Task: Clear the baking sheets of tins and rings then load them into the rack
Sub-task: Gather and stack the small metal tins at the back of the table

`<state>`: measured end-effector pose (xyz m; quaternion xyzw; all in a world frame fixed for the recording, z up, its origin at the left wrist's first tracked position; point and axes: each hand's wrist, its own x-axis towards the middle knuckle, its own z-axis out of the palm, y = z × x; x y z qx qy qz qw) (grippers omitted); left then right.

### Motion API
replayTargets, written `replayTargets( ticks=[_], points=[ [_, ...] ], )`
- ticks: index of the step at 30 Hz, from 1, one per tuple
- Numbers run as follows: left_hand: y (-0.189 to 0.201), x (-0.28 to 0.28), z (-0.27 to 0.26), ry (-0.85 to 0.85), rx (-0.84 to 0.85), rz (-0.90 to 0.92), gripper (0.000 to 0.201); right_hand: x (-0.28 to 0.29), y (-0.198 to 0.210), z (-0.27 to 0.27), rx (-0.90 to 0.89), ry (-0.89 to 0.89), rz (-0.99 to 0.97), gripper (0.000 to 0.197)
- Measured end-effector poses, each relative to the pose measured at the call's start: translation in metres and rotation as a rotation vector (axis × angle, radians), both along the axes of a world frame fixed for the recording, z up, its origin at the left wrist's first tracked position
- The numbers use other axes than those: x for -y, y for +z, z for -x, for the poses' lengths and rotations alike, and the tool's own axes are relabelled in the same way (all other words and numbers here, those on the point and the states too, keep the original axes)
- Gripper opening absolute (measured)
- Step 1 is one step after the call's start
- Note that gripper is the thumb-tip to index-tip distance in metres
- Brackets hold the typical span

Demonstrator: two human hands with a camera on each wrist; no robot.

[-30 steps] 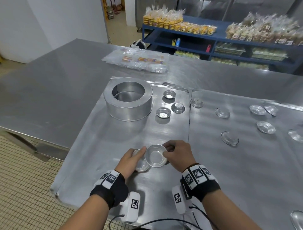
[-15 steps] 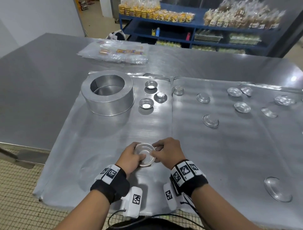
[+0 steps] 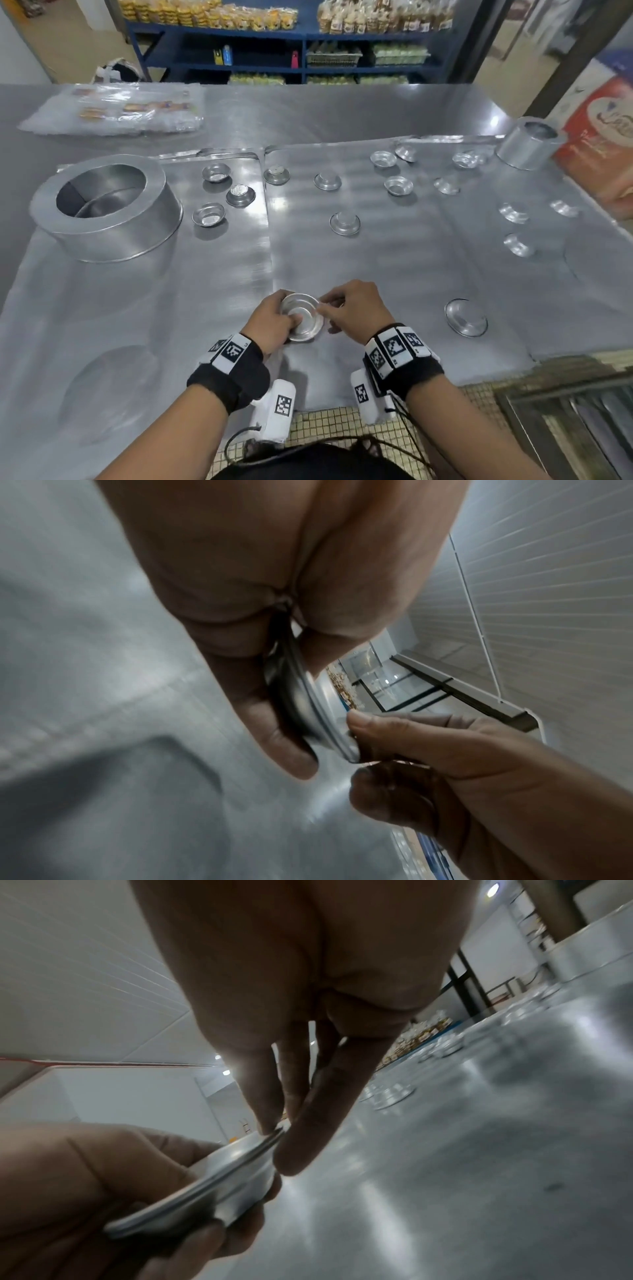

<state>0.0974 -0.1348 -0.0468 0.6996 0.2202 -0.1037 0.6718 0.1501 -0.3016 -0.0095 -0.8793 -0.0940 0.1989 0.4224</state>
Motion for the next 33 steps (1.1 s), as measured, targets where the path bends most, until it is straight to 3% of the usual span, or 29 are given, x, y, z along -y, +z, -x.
replayTargets(
  ticks=[10, 13, 21, 30, 33],
  points=[
    [0.004, 0.09, -0.04, -0.158, -0.026, 0.119, 0.033, 0.137, 0.0, -0.024, 0.264, -0.066, 0.678, 0.042],
    [0.002, 0.108, -0.046, -0.199, -0.046, 0.145, 0.035, 0.168, -0.003, -0.029, 0.257, -0.137, 0.809, 0.053],
    [-0.005, 0.13, -0.059, -0.236, -0.095, 0.127, 0.037, 0.206, -0.012, -0.029, 0.052, -0.279, 0.863, 0.062],
    [-0.002, 0.128, -0.062, -0.246, -0.115, 0.154, 0.037, 0.202, -0.012, -0.027, 0.148, -0.385, 0.59, 0.065],
    [0.0, 0.124, -0.062, -0.246, -0.131, 0.174, 0.036, 0.196, -0.01, -0.025, 0.169, -0.421, 0.511, 0.075]
  ],
)
